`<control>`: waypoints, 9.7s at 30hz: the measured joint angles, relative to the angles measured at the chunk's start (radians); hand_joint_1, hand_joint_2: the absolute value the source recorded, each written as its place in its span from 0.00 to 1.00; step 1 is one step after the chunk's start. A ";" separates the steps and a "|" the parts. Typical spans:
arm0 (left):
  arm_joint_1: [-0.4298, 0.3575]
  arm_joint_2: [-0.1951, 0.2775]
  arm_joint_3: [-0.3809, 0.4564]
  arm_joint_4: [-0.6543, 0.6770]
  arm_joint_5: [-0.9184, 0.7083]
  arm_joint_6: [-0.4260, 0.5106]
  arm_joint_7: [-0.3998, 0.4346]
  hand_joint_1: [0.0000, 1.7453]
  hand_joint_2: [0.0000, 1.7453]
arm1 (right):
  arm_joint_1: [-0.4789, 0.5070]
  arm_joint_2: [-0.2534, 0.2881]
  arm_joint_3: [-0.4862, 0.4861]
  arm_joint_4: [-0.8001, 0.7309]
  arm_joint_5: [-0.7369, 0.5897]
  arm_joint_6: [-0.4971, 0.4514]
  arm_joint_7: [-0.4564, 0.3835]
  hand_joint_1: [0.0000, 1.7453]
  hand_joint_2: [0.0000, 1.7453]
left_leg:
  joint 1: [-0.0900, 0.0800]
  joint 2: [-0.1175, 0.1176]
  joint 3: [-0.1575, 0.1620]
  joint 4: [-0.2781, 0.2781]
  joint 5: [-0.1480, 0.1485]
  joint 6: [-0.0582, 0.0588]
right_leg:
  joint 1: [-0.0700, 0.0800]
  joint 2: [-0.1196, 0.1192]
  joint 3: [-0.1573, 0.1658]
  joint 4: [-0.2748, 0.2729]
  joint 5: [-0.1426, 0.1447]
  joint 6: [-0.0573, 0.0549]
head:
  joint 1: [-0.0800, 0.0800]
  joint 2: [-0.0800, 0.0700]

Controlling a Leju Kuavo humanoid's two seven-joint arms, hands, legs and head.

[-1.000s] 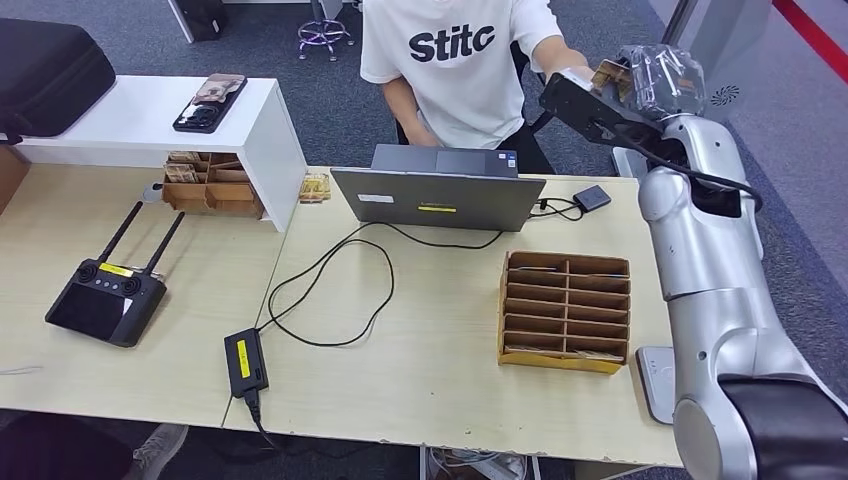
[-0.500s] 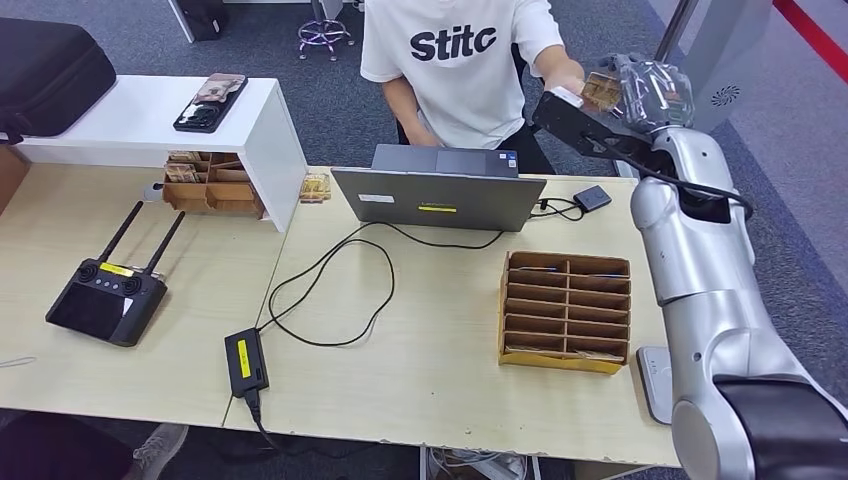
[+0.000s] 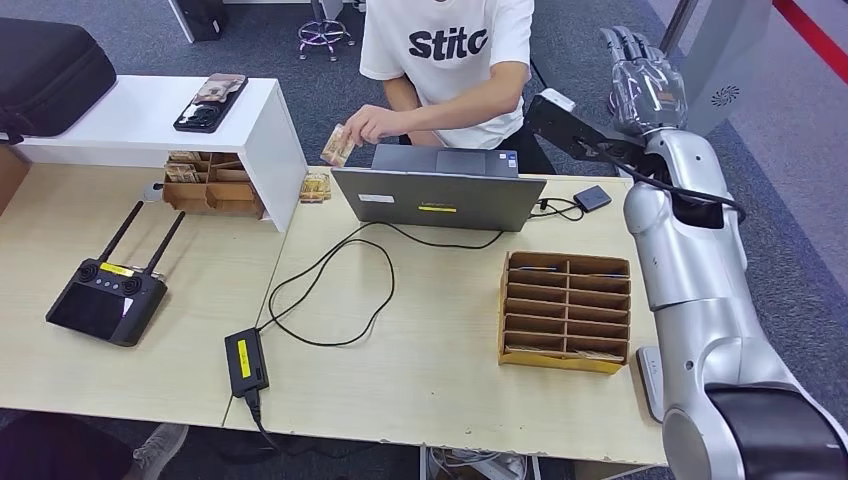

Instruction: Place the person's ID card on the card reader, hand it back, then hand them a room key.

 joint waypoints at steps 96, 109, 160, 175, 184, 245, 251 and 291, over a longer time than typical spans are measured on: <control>0.016 -0.006 0.000 0.000 0.170 0.021 -0.011 0.00 1.00 | 0.639 -0.307 0.007 -0.384 -0.124 -0.068 -0.086 0.00 1.00 | 0.000 -0.002 -0.001 0.000 -0.003 0.004 | 0.000 -0.002 0.002 -0.004 -0.002 0.002 | 0.000 0.000; 0.016 -0.006 0.000 0.000 0.169 0.022 -0.012 0.00 1.00 | 0.613 -0.287 0.009 -0.367 -0.131 -0.059 -0.089 0.00 1.00 | 0.000 -0.002 -0.002 0.000 -0.003 0.004 | 0.000 -0.003 0.002 -0.004 -0.002 0.002 | 0.000 0.000; 0.017 -0.006 0.000 0.000 0.174 0.022 -0.013 0.00 1.00 | 0.621 -0.240 0.000 -0.318 -0.220 -0.035 -0.126 0.94 1.00 | 0.000 -0.002 -0.001 0.000 -0.003 0.004 | 0.000 -0.002 0.002 -0.004 -0.002 0.002 | 0.000 0.000; 0.017 -0.006 0.000 0.000 0.175 0.023 -0.013 0.00 1.00 | 0.624 -0.238 -0.001 -0.315 -0.226 -0.034 -0.129 0.92 1.00 | 0.000 -0.001 -0.001 0.000 -0.003 0.004 | 0.000 -0.002 0.002 -0.004 -0.002 0.002 | 0.000 0.000; 0.017 -0.006 0.000 0.000 0.176 0.023 -0.013 0.00 1.00 | 0.628 -0.238 -0.002 -0.318 -0.228 -0.033 -0.130 0.91 1.00 | 0.000 -0.001 -0.001 0.000 -0.003 0.004 | 0.000 -0.002 0.002 -0.004 -0.002 0.002 | 0.000 0.000; 0.020 -0.010 0.000 0.000 0.217 0.032 -0.014 0.00 1.00 | 0.797 -0.243 -0.172 -0.547 -0.228 -0.057 -0.148 0.00 1.00 | 0.000 -0.002 -0.002 0.000 -0.004 0.006 | 0.000 -0.003 0.002 -0.006 -0.003 0.003 | 0.000 0.000; 0.020 -0.010 0.000 0.000 0.220 0.032 -0.014 0.00 1.00 | 0.808 -0.252 -0.179 -0.532 -0.228 -0.057 -0.147 0.00 1.00 | 0.000 -0.001 -0.002 0.000 -0.004 0.006 | 0.000 -0.002 0.002 -0.006 -0.003 0.003 | 0.000 0.000; 0.019 -0.010 0.000 0.000 0.194 0.025 -0.013 0.00 1.00 | 0.771 -0.217 -0.097 -0.482 -0.219 -0.051 -0.154 0.00 1.00 | 0.000 -0.002 -0.002 0.000 -0.004 0.006 | 0.000 -0.004 0.002 -0.006 -0.003 0.003 | 0.000 0.000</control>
